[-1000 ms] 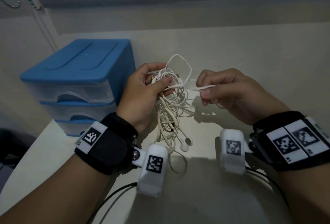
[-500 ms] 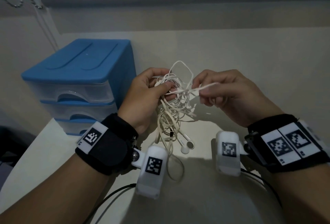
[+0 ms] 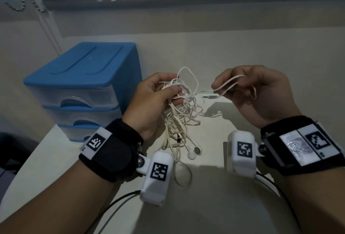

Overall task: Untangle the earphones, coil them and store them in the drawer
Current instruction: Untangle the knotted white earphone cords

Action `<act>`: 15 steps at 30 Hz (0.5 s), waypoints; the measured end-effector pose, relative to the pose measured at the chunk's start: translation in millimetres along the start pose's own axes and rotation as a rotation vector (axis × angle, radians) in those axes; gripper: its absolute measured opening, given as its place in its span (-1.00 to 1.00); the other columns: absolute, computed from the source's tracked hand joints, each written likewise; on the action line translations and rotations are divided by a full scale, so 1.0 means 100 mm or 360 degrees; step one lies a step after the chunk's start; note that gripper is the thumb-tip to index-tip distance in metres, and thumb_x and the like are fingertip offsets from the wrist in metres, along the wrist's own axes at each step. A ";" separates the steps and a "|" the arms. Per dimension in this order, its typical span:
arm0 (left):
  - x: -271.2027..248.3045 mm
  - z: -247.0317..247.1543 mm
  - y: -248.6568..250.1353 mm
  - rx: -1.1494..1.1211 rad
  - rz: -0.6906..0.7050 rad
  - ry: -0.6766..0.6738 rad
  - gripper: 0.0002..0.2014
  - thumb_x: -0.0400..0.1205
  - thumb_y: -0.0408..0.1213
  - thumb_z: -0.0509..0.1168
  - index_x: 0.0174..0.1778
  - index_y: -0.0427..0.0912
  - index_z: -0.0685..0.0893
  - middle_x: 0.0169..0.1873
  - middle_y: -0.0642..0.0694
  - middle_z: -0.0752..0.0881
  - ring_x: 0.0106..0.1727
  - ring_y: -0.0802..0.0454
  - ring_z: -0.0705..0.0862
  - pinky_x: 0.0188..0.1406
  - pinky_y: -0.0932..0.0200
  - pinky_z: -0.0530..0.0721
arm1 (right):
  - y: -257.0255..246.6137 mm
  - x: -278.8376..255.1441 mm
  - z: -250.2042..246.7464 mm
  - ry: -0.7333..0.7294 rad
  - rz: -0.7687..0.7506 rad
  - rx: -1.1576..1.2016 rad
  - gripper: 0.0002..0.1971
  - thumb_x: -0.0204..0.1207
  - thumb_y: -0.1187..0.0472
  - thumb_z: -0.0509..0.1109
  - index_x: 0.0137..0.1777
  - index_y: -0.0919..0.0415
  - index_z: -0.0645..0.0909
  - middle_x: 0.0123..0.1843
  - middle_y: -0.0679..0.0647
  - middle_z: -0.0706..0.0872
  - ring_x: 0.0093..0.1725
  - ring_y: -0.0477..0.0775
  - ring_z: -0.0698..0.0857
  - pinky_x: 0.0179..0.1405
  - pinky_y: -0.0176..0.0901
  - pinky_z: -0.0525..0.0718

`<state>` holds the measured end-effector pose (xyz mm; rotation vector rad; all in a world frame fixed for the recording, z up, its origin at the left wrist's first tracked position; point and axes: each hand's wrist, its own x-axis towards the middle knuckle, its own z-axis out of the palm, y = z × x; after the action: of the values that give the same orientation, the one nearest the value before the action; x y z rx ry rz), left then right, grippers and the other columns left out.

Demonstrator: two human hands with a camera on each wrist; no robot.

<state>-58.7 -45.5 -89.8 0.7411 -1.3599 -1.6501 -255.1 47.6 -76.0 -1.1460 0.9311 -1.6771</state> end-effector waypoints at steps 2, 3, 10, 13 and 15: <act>0.00 0.00 0.00 -0.0021 -0.0006 -0.0026 -0.77 0.68 -0.55 0.32 0.22 -0.30 0.73 -0.13 -0.23 0.82 -0.16 -0.03 0.79 -0.20 0.20 0.81 | 0.02 0.02 -0.02 0.0155 0.0024 -0.0069 -0.85 0.08 0.28 0.20 -0.64 0.16 0.30 -0.49 0.30 0.62 -0.41 0.21 0.49 -0.35 -0.13 0.54; 0.00 -0.01 0.01 -0.0035 -0.0010 -0.0035 -0.76 0.69 -0.55 0.31 0.25 -0.31 0.71 -0.13 -0.24 0.82 -0.16 -0.04 0.78 -0.17 0.16 0.83 | 0.03 0.03 -0.02 0.0231 0.0022 -0.0163 -0.83 0.09 0.31 0.18 -0.63 0.16 0.28 -0.55 0.27 0.54 -0.48 0.19 0.45 -0.45 -0.11 0.48; -0.02 0.00 0.05 -0.0152 -0.0040 -0.0072 -0.70 0.69 -0.57 0.27 0.33 -0.32 0.66 -0.15 -0.29 0.78 -0.18 -0.09 0.77 -0.18 0.12 0.82 | 0.08 0.05 -0.01 0.0338 0.0063 -0.0476 -0.51 0.55 0.17 0.30 -0.63 0.11 0.29 -0.67 0.04 0.32 -0.58 0.17 0.34 -0.54 -0.13 0.33; -0.03 0.00 0.05 -0.0120 -0.0004 -0.0100 -0.68 0.68 -0.57 0.29 0.35 -0.32 0.65 -0.13 -0.28 0.79 -0.15 -0.06 0.78 -0.14 0.17 0.83 | 0.08 0.03 0.00 0.0206 0.0178 -0.0620 -0.58 0.46 0.09 0.25 -0.59 0.26 0.37 -0.62 0.22 0.50 -0.57 0.28 0.55 -0.42 0.00 0.39; -0.04 0.00 0.05 -0.0074 0.0020 -0.0120 -0.68 0.67 -0.56 0.32 0.35 -0.30 0.64 -0.12 -0.28 0.79 -0.15 -0.05 0.78 -0.14 0.20 0.81 | 0.08 0.02 0.02 0.0199 0.0206 -0.0573 -0.68 0.36 0.11 0.20 -0.48 0.34 0.40 -0.50 0.39 0.57 -0.51 0.35 0.64 -0.39 -0.04 0.44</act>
<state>-55.5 -42.4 -85.3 0.6479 -1.3712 -1.7087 -252.1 43.0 -81.8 -1.1921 1.3989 -1.5277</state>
